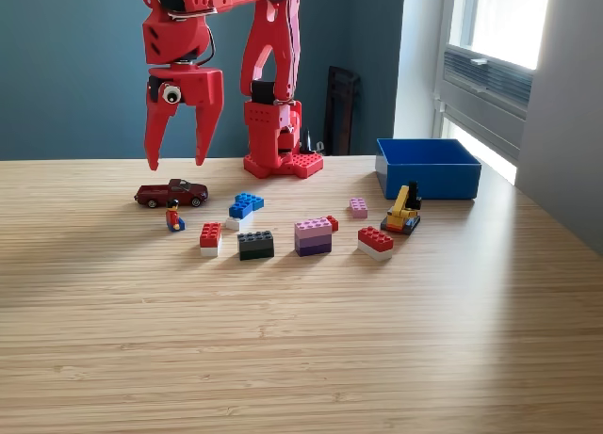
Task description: Grasp a lego block and put it in the bin.
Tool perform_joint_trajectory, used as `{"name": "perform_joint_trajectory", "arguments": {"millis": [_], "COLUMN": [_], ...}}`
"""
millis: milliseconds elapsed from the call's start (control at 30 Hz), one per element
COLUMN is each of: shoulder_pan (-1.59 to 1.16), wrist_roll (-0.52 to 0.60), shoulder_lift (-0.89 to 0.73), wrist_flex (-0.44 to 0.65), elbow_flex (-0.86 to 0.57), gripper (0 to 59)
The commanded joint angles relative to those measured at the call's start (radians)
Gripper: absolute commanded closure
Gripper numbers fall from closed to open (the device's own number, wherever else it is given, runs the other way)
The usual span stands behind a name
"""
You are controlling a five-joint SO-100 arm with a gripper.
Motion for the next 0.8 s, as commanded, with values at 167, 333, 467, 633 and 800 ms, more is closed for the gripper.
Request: {"name": "perform_joint_trajectory", "arguments": {"millis": [167, 333, 467, 633, 800], "shoulder_pan": [-0.002, -0.014, -0.023, -0.051, -0.069], "wrist_roll": [0.037, 0.023, -0.002, -0.020, -0.017], "shoulder_lift": [0.009, 0.006, 0.003, -0.034, -0.170], "wrist_flex": [-0.129, -0.158, -0.189, -0.201, -0.201], "elbow_flex": [0.026, 0.025, 0.034, 0.029, -0.014], "gripper": [30.7, 30.6, 31.0, 31.6, 32.5]}}
